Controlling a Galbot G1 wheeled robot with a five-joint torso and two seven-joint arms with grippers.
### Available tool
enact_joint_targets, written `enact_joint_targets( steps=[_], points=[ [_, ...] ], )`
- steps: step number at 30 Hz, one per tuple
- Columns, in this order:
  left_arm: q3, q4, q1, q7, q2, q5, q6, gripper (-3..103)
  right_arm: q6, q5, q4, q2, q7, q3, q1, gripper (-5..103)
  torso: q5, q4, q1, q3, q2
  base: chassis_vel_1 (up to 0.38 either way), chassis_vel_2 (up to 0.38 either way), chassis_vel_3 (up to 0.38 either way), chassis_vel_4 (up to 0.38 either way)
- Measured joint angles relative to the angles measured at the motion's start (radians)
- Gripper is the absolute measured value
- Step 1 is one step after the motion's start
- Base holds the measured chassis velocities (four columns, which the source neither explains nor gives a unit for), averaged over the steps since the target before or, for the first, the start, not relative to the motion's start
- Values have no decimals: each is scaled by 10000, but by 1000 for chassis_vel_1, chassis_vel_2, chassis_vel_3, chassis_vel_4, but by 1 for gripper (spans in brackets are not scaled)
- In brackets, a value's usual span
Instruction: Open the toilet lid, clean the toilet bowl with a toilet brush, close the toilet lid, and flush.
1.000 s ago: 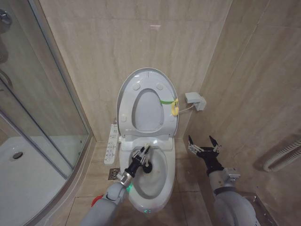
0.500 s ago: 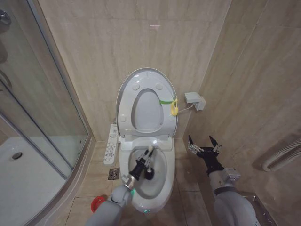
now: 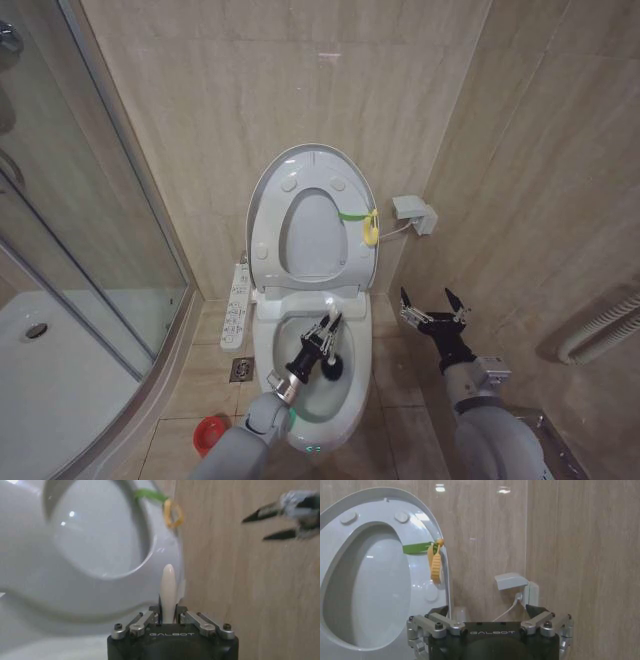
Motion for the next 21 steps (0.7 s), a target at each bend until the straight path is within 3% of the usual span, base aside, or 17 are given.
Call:
enact_joint_targets(
  steps=[5, 14, 21],
  points=[
    [-381, 590, -228, 10, 212, -2, 67, 19, 0, 0, 0, 0, 0, 0, 0, 100, 1, -1, 0, 0, 0, 0, 0, 0, 0],
    [-101, -815, 236, 32, 239, -87, 22, 19, 0, 0, 0, 0, 0, 0, 0, 100, 0, -3, 0, 0, 0, 0, 0, 0, 0],
    [-29, -264, 197, 36, 54, -72, -14, 19, 0, 0, 0, 0, 0, 0, 0, 100, -1, -2, 0, 0, 0, 0, 0, 0, 0]
  ],
)
